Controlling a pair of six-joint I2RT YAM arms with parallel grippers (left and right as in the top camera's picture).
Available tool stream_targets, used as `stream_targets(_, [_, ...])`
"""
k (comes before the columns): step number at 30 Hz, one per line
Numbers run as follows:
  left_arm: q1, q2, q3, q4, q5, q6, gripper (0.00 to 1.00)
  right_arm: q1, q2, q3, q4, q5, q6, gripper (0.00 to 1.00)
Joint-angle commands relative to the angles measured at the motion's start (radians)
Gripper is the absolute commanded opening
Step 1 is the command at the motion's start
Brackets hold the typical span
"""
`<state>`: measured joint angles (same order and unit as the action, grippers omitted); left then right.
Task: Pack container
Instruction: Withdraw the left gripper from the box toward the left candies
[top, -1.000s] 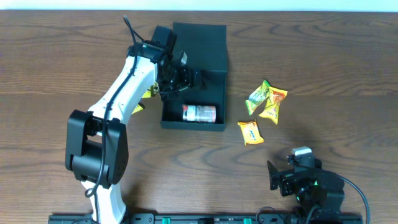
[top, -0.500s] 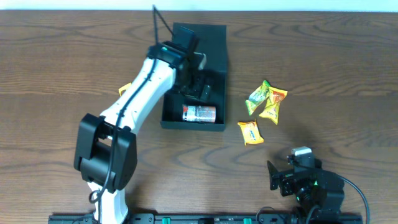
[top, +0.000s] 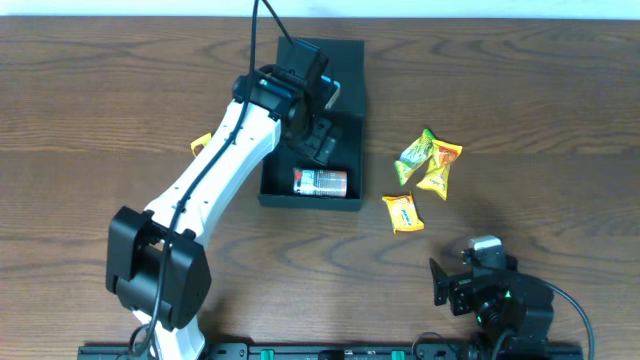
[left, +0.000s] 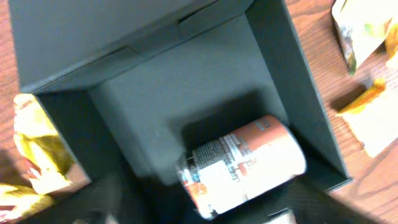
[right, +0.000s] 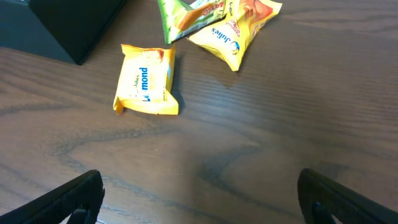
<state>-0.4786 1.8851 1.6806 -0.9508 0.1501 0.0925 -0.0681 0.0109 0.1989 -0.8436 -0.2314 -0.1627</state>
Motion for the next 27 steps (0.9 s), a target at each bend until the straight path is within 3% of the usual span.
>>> stream_targets(1, [0.019,-0.017,0.019,-0.017,-0.006,0.034,0.4,0.004,-0.005,-0.009,-0.002,-0.005,-0.007,0.99])
stream_targets(3, [0.029,-0.032,0.019,-0.026,0.023,0.02,0.06,0.004,-0.005,-0.009,-0.002,-0.005,-0.007,0.99])
stream_targets(8, [0.072,-0.119,0.019,-0.074,0.027,-0.037,0.06,0.004,-0.005,-0.009,-0.002,-0.005,-0.007,0.99])
stream_targets(13, [0.201,-0.259,0.018,-0.129,-0.012,-0.037,0.06,0.004,-0.005,-0.009,0.01,-0.005,-0.011,0.99])
stream_targets(16, [0.309,-0.305,0.018,-0.139,0.007,-0.044,0.06,0.004,-0.005,-0.009,0.171,-0.103,0.062,0.99])
stream_targets(18, [0.381,-0.316,0.018,-0.146,0.041,-0.055,0.06,0.004,-0.005,-0.009,0.369,-0.242,0.261,0.99])
stream_targets(21, [0.475,-0.314,0.01,-0.159,0.15,-0.054,0.06,0.004,-0.005,-0.009,0.633,-0.36,0.774,0.99])
stream_targets(22, [0.495,-0.314,0.0,-0.16,0.174,-0.054,0.06,0.004,-0.005,-0.009,0.662,-0.364,0.877,0.99])
stream_targets(25, [0.519,-0.311,-0.055,-0.159,0.182,-0.036,0.06,0.004,-0.005,-0.009,0.695,-0.341,1.108,0.99])
stream_targets(27, [0.515,-0.309,-0.119,-0.146,0.18,-0.032,0.06,0.004,-0.005,-0.009,0.738,-0.338,1.153,0.99])
